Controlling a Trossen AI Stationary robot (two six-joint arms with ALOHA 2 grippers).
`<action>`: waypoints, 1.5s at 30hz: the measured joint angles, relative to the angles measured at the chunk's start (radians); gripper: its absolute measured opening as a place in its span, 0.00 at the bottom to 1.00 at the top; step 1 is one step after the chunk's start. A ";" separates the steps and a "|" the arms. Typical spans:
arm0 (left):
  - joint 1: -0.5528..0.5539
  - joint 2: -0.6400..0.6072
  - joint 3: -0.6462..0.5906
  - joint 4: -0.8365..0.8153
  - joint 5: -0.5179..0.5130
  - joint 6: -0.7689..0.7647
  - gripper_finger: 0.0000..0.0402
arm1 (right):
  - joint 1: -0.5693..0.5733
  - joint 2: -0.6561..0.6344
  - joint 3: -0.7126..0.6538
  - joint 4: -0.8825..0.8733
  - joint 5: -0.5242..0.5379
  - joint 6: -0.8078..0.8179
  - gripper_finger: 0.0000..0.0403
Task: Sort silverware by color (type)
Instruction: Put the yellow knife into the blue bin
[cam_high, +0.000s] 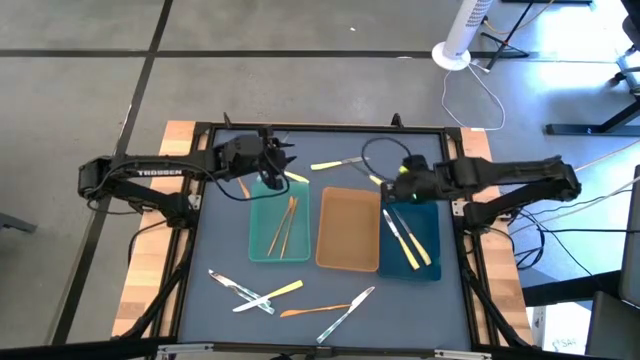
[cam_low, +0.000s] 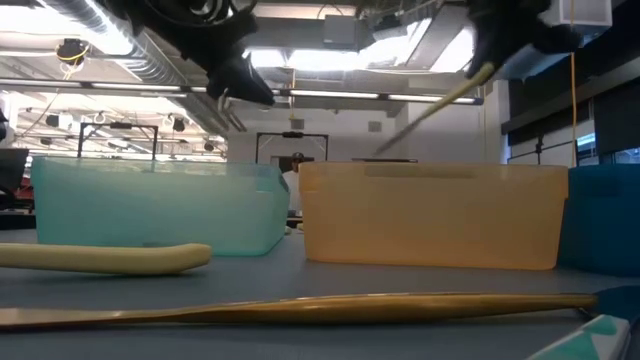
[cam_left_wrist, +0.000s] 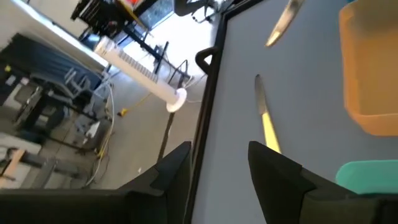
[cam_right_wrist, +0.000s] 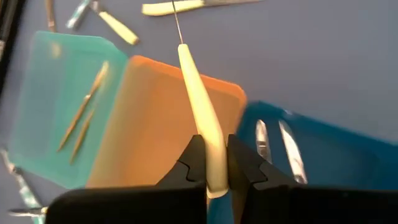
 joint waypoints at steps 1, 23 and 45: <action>0.009 0.000 0.000 -0.002 0.008 -0.007 0.38 | 0.031 0.000 0.000 -0.026 0.018 0.049 0.03; 0.060 0.000 0.000 -0.007 0.098 -0.039 0.38 | 0.569 -0.002 -0.080 -0.232 0.154 0.685 0.03; 0.060 0.000 0.000 -0.006 0.097 -0.039 0.38 | 0.738 0.040 -0.179 -0.245 0.069 0.866 0.03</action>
